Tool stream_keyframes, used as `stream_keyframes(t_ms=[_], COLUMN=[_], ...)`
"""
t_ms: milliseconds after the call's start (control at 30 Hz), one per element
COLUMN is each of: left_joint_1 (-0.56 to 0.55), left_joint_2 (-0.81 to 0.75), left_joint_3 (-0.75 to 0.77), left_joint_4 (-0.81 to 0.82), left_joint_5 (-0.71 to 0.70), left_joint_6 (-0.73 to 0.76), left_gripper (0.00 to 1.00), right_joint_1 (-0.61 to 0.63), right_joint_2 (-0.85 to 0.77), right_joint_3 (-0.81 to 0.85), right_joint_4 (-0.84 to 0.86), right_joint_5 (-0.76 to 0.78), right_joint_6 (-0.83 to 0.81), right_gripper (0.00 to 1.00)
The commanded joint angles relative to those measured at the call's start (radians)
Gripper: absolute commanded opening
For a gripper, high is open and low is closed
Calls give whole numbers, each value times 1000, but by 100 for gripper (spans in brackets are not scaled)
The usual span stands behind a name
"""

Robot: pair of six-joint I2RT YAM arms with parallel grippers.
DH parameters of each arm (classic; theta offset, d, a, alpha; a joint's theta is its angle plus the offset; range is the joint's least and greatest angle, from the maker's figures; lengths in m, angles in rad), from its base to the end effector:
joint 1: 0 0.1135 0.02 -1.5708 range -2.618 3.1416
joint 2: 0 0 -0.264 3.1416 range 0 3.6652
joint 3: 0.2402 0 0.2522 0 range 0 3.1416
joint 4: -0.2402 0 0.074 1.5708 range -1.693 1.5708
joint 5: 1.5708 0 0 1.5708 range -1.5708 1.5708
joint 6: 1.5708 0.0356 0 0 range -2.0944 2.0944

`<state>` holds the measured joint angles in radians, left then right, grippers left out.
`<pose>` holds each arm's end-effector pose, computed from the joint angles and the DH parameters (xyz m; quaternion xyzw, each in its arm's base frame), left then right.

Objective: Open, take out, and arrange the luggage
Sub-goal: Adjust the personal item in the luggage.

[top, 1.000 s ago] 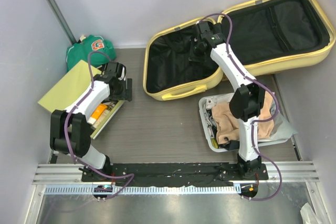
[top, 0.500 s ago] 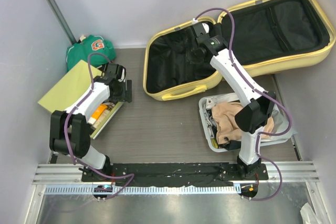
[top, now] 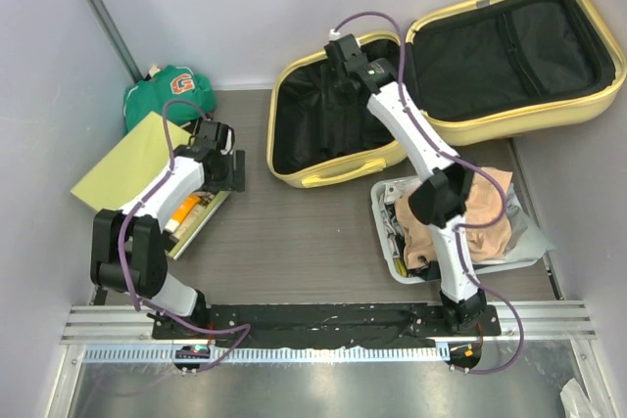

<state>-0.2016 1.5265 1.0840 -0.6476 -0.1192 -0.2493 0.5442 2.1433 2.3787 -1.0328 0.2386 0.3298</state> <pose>0.3006 -0.0571 0.2296 -0.0373 0.9689 0.0033 0.2445 0.4005 0.2326 0.3732 -0.0538 0.9191 0.0586 0.3859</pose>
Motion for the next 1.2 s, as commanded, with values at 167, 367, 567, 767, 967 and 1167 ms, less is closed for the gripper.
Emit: stream_keyframes(t_ms=[167, 367, 567, 767, 967, 1167], left_joint_1=[4, 4, 4, 4, 4, 4], left_joint_2=[-95, -123, -163, -184, -193, -206], left_joint_3=[51, 34, 2, -27, -32, -24], left_joint_4=[-9, -18, -18, -20, -18, -32], left_joint_5=[-69, -79, -68, -59, -54, -68], left_joint_6=[84, 88, 79, 74, 70, 74], left_gripper=[77, 77, 78, 78, 78, 78], right_joint_1=[-18, -20, -20, -17, -16, -29], right_joint_2=[262, 271, 210, 187, 196, 276], right_joint_3=[97, 34, -71, -130, -156, -107], right_joint_4=[65, 34, 20, -1, -12, -21], right_joint_5=[-197, -173, -128, -173, -196, -383], right_joint_6=[-54, -45, -11, -24, -31, -72], right_gripper=[48, 47, 49, 55, 57, 45])
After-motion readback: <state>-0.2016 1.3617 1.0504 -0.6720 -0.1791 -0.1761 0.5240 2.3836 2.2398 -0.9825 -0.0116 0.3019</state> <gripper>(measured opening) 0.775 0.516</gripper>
